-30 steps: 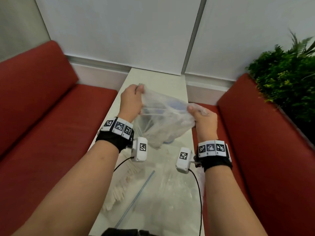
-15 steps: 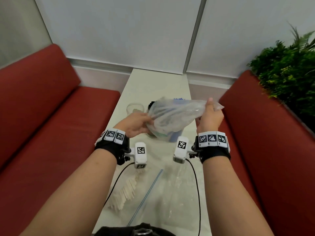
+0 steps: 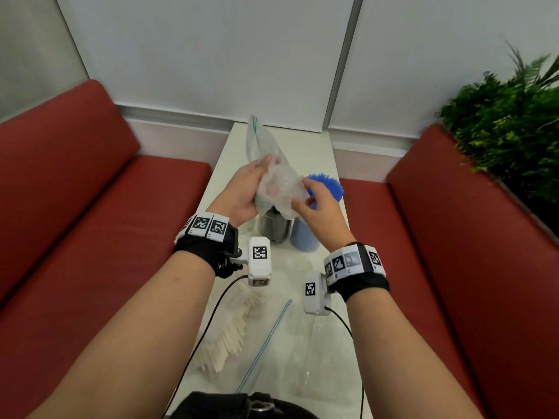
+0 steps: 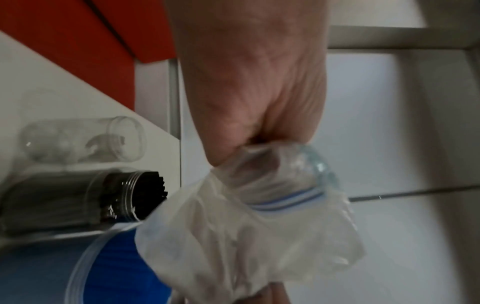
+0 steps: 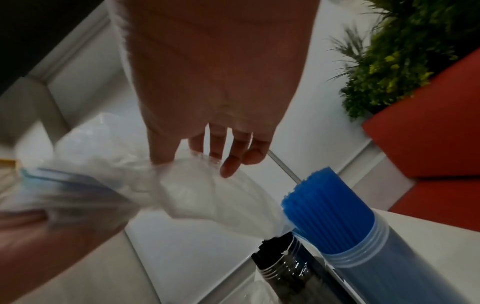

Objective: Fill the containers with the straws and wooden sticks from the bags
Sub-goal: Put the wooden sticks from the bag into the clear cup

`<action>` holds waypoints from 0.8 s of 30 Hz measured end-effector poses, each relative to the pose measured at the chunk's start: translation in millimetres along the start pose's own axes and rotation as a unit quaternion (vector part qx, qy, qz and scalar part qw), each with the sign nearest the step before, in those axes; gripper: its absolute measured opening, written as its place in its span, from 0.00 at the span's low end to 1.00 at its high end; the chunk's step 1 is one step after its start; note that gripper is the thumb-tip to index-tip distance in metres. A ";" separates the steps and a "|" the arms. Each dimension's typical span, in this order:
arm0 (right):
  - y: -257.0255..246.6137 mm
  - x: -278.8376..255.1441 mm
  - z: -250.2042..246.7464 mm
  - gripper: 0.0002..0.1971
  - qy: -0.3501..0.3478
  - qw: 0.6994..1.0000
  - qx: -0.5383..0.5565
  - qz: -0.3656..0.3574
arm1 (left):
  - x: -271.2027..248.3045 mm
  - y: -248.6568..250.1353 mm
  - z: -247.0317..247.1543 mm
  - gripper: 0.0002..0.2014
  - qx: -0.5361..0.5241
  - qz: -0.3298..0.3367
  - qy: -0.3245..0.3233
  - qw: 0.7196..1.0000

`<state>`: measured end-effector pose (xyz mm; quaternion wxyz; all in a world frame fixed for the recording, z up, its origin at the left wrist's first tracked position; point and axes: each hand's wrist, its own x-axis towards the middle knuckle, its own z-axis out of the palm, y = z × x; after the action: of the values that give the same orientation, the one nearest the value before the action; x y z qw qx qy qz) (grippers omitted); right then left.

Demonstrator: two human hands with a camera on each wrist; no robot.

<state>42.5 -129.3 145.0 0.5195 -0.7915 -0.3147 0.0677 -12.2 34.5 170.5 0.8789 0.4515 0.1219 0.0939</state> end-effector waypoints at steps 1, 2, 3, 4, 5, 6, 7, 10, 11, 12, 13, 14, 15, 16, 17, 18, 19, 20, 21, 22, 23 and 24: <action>-0.4 -0.4 2.9 0.15 -0.021 1.000 0.018 0.001 | -2.2 0.8 1.6 0.12 -0.037 -0.035 -0.016 0.999; -2.9 -1.3 6.7 0.07 -0.046 0.998 0.034 0.006 | -4.1 -0.1 2.6 0.15 -0.074 -0.071 -0.029 0.994; -5.3 -2.0 9.8 0.05 -0.061 0.997 0.043 0.009 | -4.9 -1.0 2.7 0.17 -0.105 -0.101 -0.040 0.989; -5.0 -2.0 11.4 0.09 -0.068 0.996 0.050 0.010 | -4.9 -0.4 0.5 0.18 -0.125 -0.118 -0.042 0.984; -4.0 -1.9 9.2 0.11 -0.062 0.996 0.064 0.015 | -4.0 2.9 -3.0 0.17 -0.130 -0.122 -0.033 0.983; -1.8 -1.1 3.0 0.11 -0.041 0.996 0.079 0.015 | -2.4 9.4 -8.9 0.17 -0.118 -0.111 -0.010 0.987; 2.4 0.3 -6.1 0.11 -0.009 0.995 0.096 0.018 | -0.1 18.3 -15.9 0.17 -0.098 -0.097 0.024 0.990; 18.9 4.3 -34.1 0.09 0.108 0.976 0.179 0.057 | 6.5 39.5 -38.7 0.15 -0.043 -0.067 0.136 0.987; 23.8 5.4 -38.9 0.09 0.146 0.965 0.205 0.066 | 8.2 41.1 -42.8 0.14 -0.041 -0.055 0.154 0.986; 27.0 6.2 -40.3 0.10 0.182 0.955 0.221 0.073 | 7.6 41.0 -42.3 0.16 -0.050 -0.046 0.144 0.987; 28.7 7.6 -39.3 0.09 0.212 0.947 0.226 0.078 | 6.7 39.3 -38.7 0.19 -0.053 -0.036 0.111 0.992; 28.5 8.1 -36.8 0.09 0.238 0.941 0.225 0.081 | 5.3 35.1 -33.5 0.24 -0.034 -0.027 0.066 0.997; 28.3 8.3 -33.6 0.09 0.261 0.936 0.221 0.083 | 4.0 28.5 -27.0 0.27 0.013 -0.021 0.020 0.999; 27.7 8.3 -30.2 0.10 0.280 0.932 0.213 0.086 | 2.7 20.8 -20.6 0.31 0.079 -0.021 -0.019 0.997; 27.7 8.0 -26.7 0.10 0.292 0.931 0.202 0.086 | 2.2 12.9 -13.9 0.32 0.151 -0.023 -0.044 0.987; 27.4 6.2 -23.3 0.10 0.297 0.933 0.186 0.085 | 3.1 5.4 -9.1 0.32 0.220 -0.020 -0.047 0.974; 27.5 4.3 -20.8 0.11 0.298 0.937 0.164 0.080 | 5.1 0.1 -5.0 0.28 0.279 -0.009 -0.029 0.960; 27.2 2.2 -20.2 0.11 0.300 0.940 0.143 0.073 | 7.7 -1.9 -2.5 0.22 0.316 0.014 0.010 0.948; 27.4 0.7 -21.7 0.10 0.301 0.943 0.127 0.067 | 9.8 -2.2 -1.6 0.16 0.325 0.040 0.062 0.943; 27.8 -0.3 -24.7 0.10 0.302 0.944 0.116 0.065 | 11.9 -1.0 -3.0 0.12 0.313 0.065 0.111 0.941; 28.7 -0.3 -28.7 0.09 0.299 0.946 0.108 0.068 | 13.2 1.1 -3.9 0.10 0.295 0.088 0.148 0.940; 29.2 0.1 -32.3 0.08 0.290 0.949 0.103 0.074 | 13.4 4.1 -3.4 0.09 0.282 0.109 0.176 0.937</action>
<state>69.1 -162.1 134.3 0.6608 -0.7400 -0.0825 -0.0946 -0.6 43.2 170.3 0.6647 0.6674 0.2463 0.2284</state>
